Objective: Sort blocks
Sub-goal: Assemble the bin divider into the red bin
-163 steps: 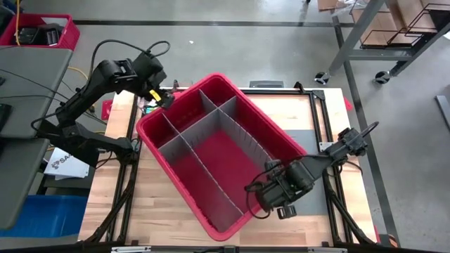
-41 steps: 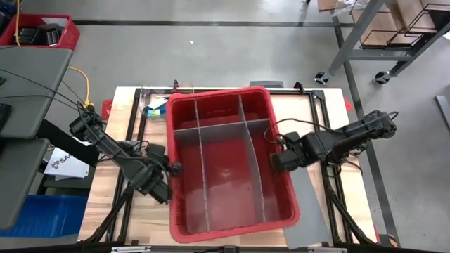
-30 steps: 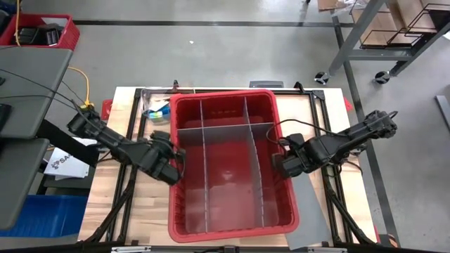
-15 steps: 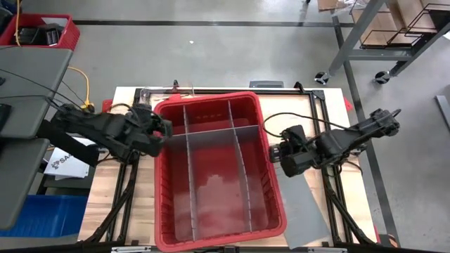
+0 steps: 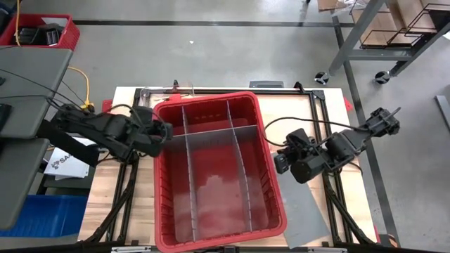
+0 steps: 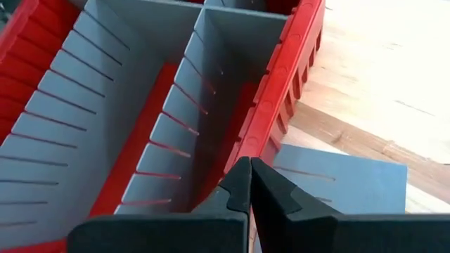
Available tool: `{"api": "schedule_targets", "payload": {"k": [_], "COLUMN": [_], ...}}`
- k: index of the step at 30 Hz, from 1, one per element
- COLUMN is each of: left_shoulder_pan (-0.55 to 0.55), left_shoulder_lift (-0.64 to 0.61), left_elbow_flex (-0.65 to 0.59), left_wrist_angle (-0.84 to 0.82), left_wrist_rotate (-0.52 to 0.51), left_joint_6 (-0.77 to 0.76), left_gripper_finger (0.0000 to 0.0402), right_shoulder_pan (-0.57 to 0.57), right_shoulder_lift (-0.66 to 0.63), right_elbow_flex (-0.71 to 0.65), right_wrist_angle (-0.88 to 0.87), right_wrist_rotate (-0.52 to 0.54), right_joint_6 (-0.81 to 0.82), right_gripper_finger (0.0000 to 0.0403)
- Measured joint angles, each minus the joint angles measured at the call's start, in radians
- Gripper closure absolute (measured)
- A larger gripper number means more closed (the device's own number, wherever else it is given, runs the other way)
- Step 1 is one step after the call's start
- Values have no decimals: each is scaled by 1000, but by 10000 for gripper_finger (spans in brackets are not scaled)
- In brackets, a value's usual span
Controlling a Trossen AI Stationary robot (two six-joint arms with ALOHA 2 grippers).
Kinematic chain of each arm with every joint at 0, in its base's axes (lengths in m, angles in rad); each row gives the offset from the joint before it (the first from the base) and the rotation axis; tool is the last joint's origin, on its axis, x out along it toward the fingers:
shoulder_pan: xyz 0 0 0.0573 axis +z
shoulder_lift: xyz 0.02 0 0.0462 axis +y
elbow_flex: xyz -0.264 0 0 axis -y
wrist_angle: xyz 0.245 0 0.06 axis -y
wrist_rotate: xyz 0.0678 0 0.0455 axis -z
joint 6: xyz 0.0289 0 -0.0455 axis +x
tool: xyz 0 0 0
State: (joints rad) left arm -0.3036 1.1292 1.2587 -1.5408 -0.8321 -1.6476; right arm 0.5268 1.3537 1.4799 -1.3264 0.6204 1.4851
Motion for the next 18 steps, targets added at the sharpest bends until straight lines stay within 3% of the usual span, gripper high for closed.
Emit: {"api": "schedule_targets", "payload": {"k": [6,9,13,18], "left_shoulder_pan": [9,24,110,327], "left_shoulder_lift": [44,50,34,42], "left_elbow_flex": [-46,-42,-22,-23], "left_wrist_angle": [-32,16,26,124], "left_wrist_rotate": [52,17,-62,2], "left_joint_6": [-177,-203,-150,101], "left_gripper_finger": [401,401,401,401], "right_shoulder_pan": [3,3,-2,-3], "right_shoulder_lift": [0,0,0,0], "right_elbow_flex": [0,0,0,0], "right_wrist_angle": [1,9,8,8], "right_wrist_rotate": [-27,-28,-30,-55], "right_joint_6": [2,2,2,-1], "right_gripper_finger": [403,403,403,403]}}
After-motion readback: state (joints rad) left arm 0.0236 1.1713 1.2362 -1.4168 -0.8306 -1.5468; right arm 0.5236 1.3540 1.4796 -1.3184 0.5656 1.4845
